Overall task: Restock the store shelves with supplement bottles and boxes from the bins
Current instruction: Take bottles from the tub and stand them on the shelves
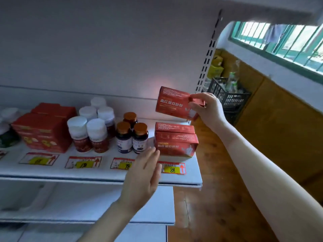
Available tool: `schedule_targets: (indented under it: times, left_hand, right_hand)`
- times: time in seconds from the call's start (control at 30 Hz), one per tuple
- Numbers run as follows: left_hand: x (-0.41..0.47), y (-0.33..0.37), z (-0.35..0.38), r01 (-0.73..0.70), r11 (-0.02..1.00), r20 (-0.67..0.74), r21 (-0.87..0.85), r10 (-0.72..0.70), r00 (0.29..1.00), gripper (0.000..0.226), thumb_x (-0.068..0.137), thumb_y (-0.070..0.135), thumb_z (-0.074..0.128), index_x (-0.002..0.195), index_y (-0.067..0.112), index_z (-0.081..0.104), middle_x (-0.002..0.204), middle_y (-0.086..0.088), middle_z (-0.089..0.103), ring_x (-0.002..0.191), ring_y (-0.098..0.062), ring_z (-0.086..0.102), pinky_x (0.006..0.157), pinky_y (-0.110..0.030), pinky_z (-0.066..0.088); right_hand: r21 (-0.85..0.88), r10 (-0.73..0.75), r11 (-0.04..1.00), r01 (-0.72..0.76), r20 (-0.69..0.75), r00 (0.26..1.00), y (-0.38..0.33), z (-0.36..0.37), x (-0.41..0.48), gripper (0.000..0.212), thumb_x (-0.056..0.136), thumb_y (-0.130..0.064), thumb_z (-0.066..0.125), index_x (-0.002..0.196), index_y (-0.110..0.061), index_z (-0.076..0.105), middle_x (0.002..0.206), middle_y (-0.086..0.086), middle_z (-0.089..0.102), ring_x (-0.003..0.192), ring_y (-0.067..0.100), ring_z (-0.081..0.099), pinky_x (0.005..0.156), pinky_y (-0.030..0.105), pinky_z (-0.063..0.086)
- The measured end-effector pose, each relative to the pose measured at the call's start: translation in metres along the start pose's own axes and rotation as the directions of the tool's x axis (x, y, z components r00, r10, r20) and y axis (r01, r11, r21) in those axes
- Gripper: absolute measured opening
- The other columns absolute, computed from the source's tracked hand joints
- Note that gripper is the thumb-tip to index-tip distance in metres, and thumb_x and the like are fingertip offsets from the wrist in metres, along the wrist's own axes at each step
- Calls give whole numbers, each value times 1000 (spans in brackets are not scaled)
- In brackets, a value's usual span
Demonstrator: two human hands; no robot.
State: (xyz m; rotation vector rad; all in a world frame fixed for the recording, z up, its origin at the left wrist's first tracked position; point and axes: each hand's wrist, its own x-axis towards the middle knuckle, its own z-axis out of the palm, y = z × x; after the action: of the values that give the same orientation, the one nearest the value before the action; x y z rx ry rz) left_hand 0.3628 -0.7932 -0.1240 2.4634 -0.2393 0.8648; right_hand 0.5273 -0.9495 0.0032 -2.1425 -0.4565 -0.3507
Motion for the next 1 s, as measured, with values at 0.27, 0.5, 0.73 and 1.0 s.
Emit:
schedule_targets:
  times: [0.27, 0.5, 0.73, 1.0]
  left_hand:
    - [-34, -18, 34, 118, 940, 319, 321, -224, 921, 57, 98, 44, 9, 134, 8, 34, 138, -12, 48, 129, -20, 33, 112, -35, 7]
    - [-39, -26, 45, 74, 919, 276, 388, -193, 942, 55, 99, 41, 9, 139, 9, 29, 143, -9, 39, 133, -21, 30, 113, -40, 11]
    - [-41, -26, 49, 46, 904, 223, 426, -154, 962, 57, 100, 40, 10, 149, 13, 6, 144, -8, 35, 134, -21, 29, 112, -40, 12]
    - [-38, -21, 46, 61, 891, 253, 449, -192, 948, 54, 100, 41, 10, 140, 9, 27, 144, -8, 34, 134, -21, 28, 112, -39, 10]
  right_hand:
    - [-146, 35, 989, -17, 126, 991, 36, 14, 21, 29, 86, -11, 62, 115, -9, 63, 122, 11, 53, 103, 17, 49, 82, 17, 39]
    - [-136, 101, 989, -60, 318, 943, 71, 34, 23, 26, 84, -12, 65, 109, -11, 66, 114, 10, 53, 90, 18, 54, 83, 31, 47]
    - [-69, 155, 988, -139, 384, 910, 78, 39, 14, 19, 89, -13, 58, 106, -15, 67, 110, 4, 52, 102, 19, 50, 91, 37, 47]
    - [-78, 278, 960, -268, 364, 889, 76, 43, 16, 16, 93, -16, 51, 101, -16, 65, 122, 7, 55, 111, 24, 53, 94, 35, 46]
